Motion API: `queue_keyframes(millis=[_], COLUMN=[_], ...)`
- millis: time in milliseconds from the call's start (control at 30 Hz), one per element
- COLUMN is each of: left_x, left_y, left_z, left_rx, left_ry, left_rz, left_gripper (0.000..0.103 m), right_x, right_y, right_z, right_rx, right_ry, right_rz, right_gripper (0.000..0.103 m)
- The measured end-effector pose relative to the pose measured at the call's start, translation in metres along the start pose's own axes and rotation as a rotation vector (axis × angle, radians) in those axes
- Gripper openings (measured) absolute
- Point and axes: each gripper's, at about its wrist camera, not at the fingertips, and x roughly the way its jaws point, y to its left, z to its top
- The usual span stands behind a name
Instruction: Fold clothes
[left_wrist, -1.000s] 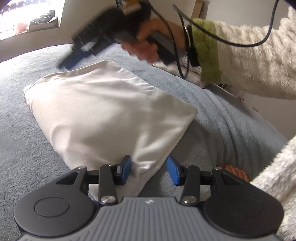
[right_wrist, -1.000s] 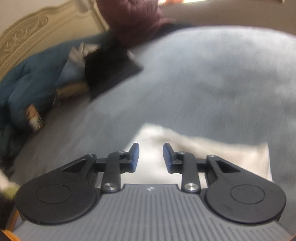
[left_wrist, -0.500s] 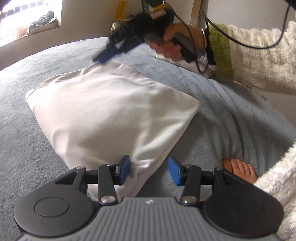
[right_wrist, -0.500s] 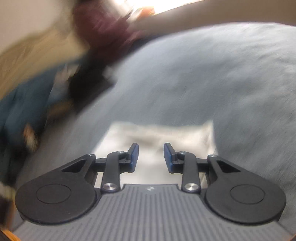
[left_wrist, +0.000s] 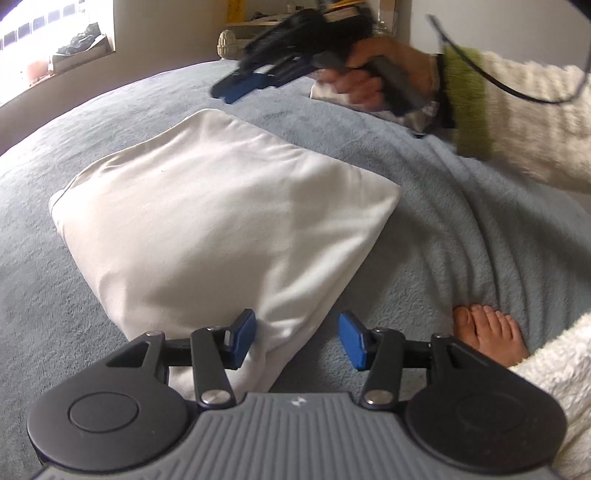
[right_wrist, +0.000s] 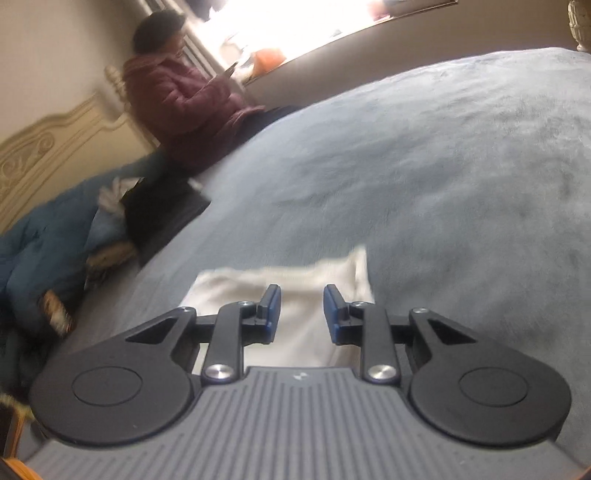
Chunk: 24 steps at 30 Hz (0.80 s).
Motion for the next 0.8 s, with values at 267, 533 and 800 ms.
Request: queue_keyframes(millis=[267, 533, 800], left_x=[0.003, 0.0, 0.001], left_y=[-0.004, -0.01, -0.012], left_z=[0.004, 0.004, 0.009], left_rx=[0.009, 0.03, 0.026], left_ry=[0.024, 0.032, 0.029], left_rz=[0.017, 0.029, 0.026], left_gripper=[0.053, 0.053, 0.053], right_x=[-0.004, 0.026, 0.038], right_y=[-0.031, -0.04, -0.025], right_z=[-0.021, -0.02, -0.017], right_rx=[0.135, 0.167, 0.125], right_ry=[0.024, 0.101, 0.097], right_rz=[0.094, 0.074, 0.106], right_gripper=[0.042, 0.046, 0.046])
